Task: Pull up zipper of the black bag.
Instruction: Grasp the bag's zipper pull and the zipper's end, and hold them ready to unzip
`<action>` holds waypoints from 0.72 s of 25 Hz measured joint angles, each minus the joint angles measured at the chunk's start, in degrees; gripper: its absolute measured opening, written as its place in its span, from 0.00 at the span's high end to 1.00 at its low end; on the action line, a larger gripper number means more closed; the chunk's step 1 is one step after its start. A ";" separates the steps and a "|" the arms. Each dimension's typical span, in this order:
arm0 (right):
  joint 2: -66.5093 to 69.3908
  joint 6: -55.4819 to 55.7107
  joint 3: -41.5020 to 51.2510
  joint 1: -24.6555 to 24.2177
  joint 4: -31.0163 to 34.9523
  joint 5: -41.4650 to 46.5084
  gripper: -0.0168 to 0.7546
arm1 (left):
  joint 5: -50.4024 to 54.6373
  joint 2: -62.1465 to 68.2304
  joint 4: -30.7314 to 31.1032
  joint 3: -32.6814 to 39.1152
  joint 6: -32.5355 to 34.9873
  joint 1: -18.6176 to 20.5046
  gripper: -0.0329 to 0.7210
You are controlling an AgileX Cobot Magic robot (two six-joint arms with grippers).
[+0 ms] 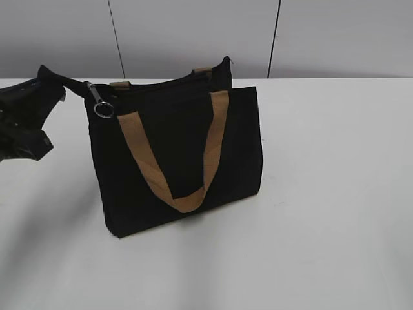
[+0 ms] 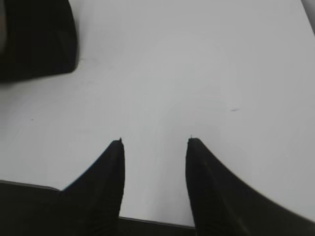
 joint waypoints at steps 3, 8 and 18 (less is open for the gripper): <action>3.56 -3.96 -0.35 0.00 5.23 -0.35 0.55 | 0.32 -0.73 0.00 0.00 0.00 0.00 0.92; 15.78 -16.51 -2.59 0.00 18.91 -4.00 0.58 | 0.88 -1.53 0.05 0.00 -0.80 0.06 0.92; 44.38 -54.19 -5.09 3.33 51.24 -10.10 0.59 | 0.94 -1.78 0.82 -0.52 -1.23 0.11 0.91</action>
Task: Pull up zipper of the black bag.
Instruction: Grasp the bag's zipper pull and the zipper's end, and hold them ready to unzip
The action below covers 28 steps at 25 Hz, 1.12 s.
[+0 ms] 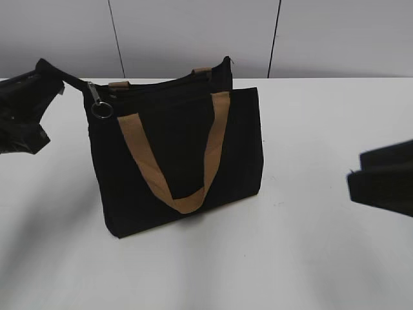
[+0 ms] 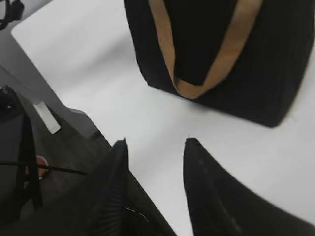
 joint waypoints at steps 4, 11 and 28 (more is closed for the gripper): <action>12.26 -8.62 -5.99 4.14 4.62 -1.52 0.59 | 0.19 0.00 0.17 -1.15 0.00 0.02 0.91; 31.10 -12.70 -21.53 13.65 5.70 -2.58 0.59 | 0.57 0.00 0.30 -1.26 -0.05 0.02 0.91; 60.38 -18.46 -46.35 26.55 5.34 -6.80 0.59 | 0.89 0.00 -0.75 -1.36 -0.05 0.02 0.91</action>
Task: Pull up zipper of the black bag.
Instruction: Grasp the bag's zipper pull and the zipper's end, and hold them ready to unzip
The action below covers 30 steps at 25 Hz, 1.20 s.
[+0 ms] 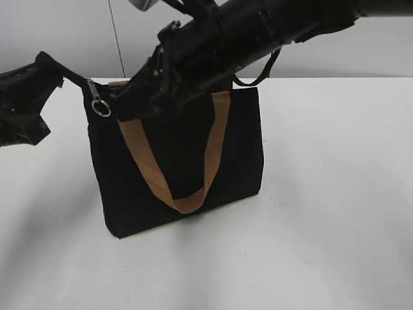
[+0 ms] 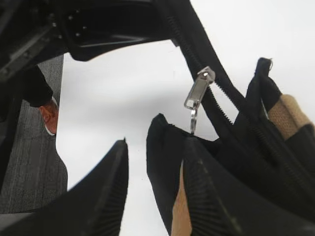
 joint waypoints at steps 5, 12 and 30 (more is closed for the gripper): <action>3.97 -0.02 -1.12 0.27 0.71 -1.32 0.59 | 0.02 0.00 0.00 0.00 0.00 0.00 0.90; 5.65 -0.07 -1.12 3.19 0.82 -3.59 0.59 | 0.08 0.00 0.00 0.00 0.00 0.00 0.90; 5.77 3.62 -1.18 3.31 -4.65 -7.03 0.59 | 0.43 0.00 0.16 0.00 0.00 0.00 0.90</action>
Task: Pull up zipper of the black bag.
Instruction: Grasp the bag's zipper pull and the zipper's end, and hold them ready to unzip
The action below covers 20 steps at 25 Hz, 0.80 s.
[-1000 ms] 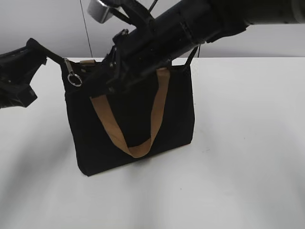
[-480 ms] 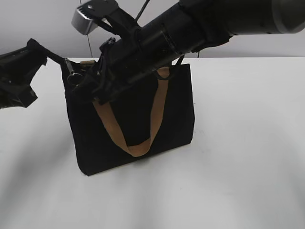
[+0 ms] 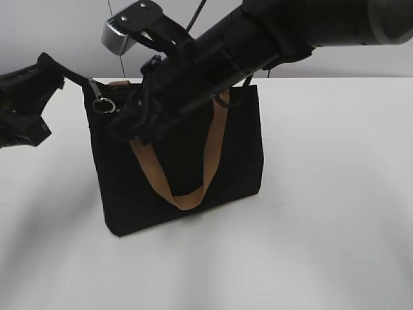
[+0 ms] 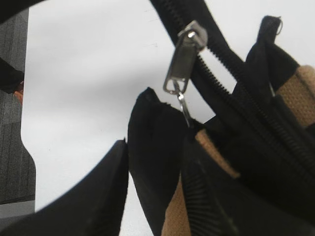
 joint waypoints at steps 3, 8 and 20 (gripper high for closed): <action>0.00 0.20 -0.96 -0.06 -0.05 -0.11 0.59 | 0.00 0.00 0.00 0.00 0.00 0.00 0.90; 0.00 0.41 -4.13 -0.06 0.00 -0.40 0.60 | -0.05 0.00 0.06 0.00 0.00 0.05 0.90; 0.18 0.43 -4.55 -0.06 0.01 3.51 0.60 | -0.05 0.00 0.11 0.00 0.00 0.05 0.90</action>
